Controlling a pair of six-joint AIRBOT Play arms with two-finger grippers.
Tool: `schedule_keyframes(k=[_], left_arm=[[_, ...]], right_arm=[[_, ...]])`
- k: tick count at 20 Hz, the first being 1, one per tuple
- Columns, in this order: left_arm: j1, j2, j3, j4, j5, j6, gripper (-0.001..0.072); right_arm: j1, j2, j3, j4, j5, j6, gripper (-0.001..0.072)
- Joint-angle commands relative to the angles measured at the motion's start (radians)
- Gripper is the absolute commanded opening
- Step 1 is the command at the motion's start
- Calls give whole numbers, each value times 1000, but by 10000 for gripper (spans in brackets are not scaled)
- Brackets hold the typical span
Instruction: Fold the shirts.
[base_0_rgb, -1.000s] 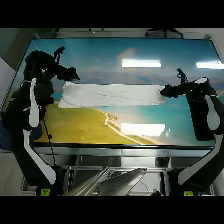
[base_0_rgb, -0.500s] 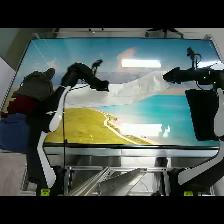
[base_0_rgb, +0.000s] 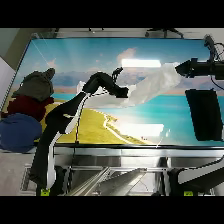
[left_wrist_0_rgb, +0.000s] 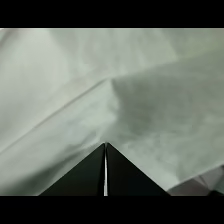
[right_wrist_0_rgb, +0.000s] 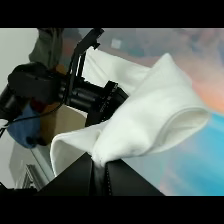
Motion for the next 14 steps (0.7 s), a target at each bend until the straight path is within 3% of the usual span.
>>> schedule_keyframes(k=[1, 5, 8, 10, 14], left_arm=[[30, 67, 45, -124, 60, 36, 14], [224, 391, -5, -122, 229, 96, 14], [423, 702, -196, -106, 231, 116, 14], [541, 871, -319, -105, 217, 122, 14], [702, 1077, -483, -106, 225, 131, 14]], right_arm=[[-3, 5, 6, 46, 22, 24, 22], [127, 6, 6, 89, -21, 25, 22], [345, 3, 6, 89, -182, 41, 22], [522, -16, 6, 87, -372, 36, 23], [866, -134, 6, 89, -904, -18, 23]])
